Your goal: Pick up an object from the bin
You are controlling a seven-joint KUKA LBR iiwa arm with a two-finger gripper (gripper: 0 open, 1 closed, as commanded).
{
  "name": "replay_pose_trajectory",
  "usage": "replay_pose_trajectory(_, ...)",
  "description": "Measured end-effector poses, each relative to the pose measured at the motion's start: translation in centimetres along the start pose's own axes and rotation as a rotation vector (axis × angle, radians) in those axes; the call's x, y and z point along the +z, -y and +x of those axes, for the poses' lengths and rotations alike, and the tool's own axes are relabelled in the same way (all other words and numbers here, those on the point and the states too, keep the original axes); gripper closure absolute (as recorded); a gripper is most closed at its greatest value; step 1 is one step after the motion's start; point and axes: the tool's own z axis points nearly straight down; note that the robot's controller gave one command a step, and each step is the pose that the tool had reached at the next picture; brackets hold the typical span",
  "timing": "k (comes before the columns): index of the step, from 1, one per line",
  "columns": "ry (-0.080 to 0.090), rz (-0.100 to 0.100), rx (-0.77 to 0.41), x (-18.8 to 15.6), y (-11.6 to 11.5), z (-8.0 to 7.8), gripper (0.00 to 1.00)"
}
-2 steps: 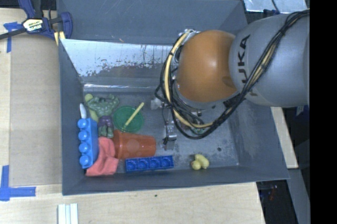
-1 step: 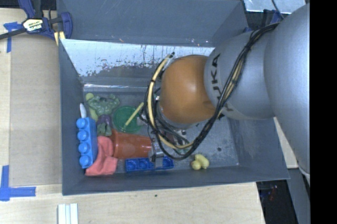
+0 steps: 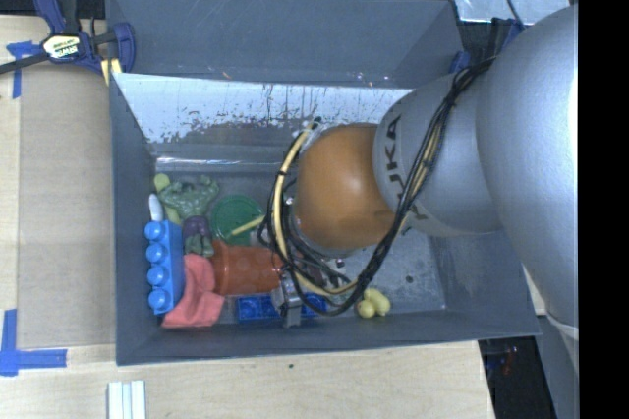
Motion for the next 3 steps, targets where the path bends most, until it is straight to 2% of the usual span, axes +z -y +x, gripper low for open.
replay_pose_trajectory(1, -0.014, 0.003, -0.002, 0.15, -0.32, -0.18, 1.00)
replay_pose_trajectory(3, -0.014, 0.001, 0.008, 0.67, -0.20, -0.19, 1.00)
